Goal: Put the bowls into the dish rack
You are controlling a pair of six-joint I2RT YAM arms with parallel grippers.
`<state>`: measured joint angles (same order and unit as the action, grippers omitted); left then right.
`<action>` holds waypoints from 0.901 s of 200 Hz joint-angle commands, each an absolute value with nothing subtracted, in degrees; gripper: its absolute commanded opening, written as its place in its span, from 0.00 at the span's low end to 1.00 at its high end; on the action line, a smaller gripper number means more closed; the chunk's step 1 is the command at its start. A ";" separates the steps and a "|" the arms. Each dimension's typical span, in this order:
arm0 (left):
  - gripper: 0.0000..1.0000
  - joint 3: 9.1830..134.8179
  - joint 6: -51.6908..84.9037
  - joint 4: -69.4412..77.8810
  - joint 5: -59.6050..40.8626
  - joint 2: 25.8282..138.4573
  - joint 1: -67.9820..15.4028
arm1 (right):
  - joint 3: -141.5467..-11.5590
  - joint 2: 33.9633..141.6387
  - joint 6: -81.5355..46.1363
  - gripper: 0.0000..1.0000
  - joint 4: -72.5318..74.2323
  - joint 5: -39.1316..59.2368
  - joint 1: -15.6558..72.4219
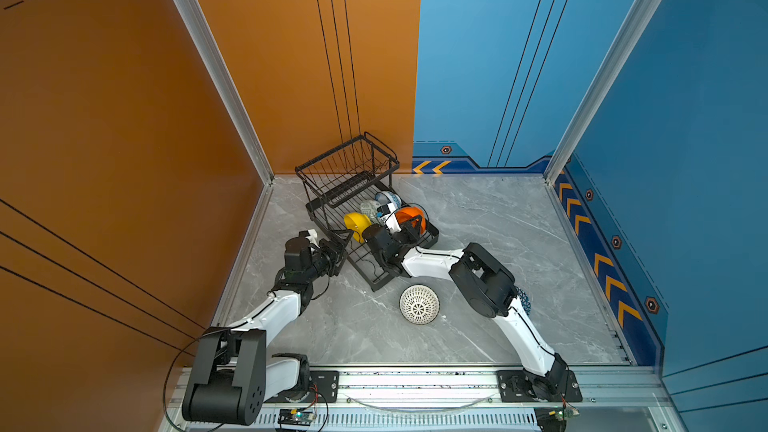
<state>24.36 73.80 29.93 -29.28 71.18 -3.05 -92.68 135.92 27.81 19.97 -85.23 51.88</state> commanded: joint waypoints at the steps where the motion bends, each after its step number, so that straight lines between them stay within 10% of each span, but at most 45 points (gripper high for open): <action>1: 0.98 24.84 73.67 31.81 -31.18 72.33 -2.97 | -92.21 142.32 59.21 0.00 57.08 -89.67 51.77; 23: 0.98 25.59 73.39 31.82 -31.21 72.97 -2.99 | -101.39 151.06 88.14 0.00 81.26 -92.35 51.33; 180: 0.98 25.47 73.65 31.88 -30.15 71.39 -5.27 | -109.37 149.13 99.18 0.02 81.31 -99.79 52.81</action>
<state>24.84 73.78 30.70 -30.06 72.62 -4.82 -107.53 149.49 95.31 78.67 -87.66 52.27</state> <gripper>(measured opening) 0.980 0.066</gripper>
